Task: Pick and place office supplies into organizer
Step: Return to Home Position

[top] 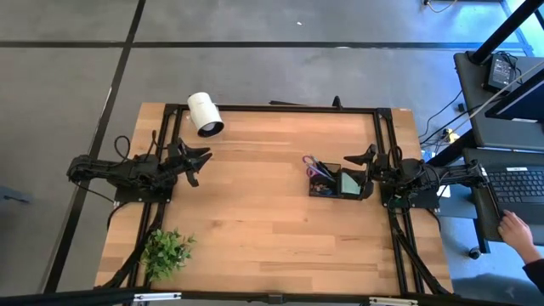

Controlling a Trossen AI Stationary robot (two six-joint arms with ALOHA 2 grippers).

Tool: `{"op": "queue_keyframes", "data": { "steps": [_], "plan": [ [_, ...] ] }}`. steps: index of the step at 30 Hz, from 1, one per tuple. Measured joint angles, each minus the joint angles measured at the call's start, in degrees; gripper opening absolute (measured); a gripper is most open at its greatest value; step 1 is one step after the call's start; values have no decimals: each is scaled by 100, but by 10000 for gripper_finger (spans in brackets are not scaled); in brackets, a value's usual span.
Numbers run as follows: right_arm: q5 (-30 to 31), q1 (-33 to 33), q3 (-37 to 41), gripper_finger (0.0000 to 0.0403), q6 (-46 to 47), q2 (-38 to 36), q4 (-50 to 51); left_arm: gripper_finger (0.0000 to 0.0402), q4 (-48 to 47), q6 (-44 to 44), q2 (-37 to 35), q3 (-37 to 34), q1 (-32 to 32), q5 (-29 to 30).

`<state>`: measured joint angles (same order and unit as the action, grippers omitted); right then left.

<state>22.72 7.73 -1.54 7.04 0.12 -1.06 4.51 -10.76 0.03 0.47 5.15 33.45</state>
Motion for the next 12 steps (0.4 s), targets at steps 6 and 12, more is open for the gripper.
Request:
{"op": "queue_keyframes", "data": {
  "steps": [6, 12],
  "plan": [
    [0, 0, 0, 211, -1, 2, 0, 106, 0, 0, 0, 0, 0, 0],
    [0, 0, 0, 211, -1, 0, 0, 105, 0, 0, 0, 0, 0, 0]
  ]
}}
